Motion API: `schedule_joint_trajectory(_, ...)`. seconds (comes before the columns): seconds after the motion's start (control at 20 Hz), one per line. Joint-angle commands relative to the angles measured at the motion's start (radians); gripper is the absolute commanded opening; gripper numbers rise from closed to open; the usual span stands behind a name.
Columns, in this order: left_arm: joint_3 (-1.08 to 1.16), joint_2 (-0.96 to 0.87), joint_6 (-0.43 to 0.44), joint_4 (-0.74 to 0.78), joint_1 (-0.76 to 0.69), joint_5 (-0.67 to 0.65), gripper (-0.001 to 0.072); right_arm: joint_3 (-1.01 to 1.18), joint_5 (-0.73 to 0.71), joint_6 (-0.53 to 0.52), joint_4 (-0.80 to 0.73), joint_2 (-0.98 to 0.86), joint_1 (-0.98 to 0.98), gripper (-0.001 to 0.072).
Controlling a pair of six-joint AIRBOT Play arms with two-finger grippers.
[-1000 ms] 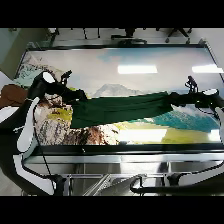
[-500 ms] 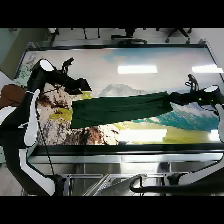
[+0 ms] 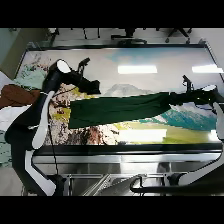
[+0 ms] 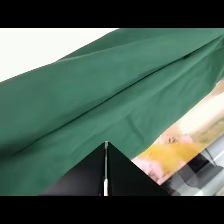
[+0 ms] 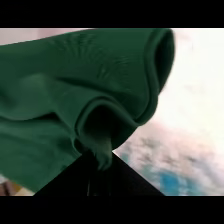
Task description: Fold the shirts.
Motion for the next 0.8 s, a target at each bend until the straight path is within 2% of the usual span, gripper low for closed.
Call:
schedule_joint_trajectory(0.0, -0.047, -0.053, 0.009, -0.001, -0.129, 0.149, 0.0016, 0.076, 0.162, 0.031, 0.058, 0.049, -0.009, 0.0019)
schedule_joint_trajectory(0.2, 0.006, -0.219, 0.008, -0.001, -0.316, 0.253, 0.0016, 0.129, 0.320, 0.085, 0.148, 0.167, -0.044, 0.0019)
schedule_joint_trajectory(0.4, 0.190, -0.367, -0.025, 0.000, -0.430, 0.250, 0.0016, 0.130, 0.377, 0.113, 0.192, 0.284, -0.087, 0.0019)
schedule_joint_trajectory(0.55, 0.236, -0.386, -0.059, -0.019, -0.444, 0.240, 0.0016, 0.130, 0.377, 0.122, 0.192, 0.339, -0.102, 0.0019)
schedule_joint_trajectory(0.75, 0.236, -0.226, -0.040, -0.190, -0.328, 0.064, 0.0016, 0.128, 0.386, 0.150, 0.219, 0.344, -0.071, 0.0019)
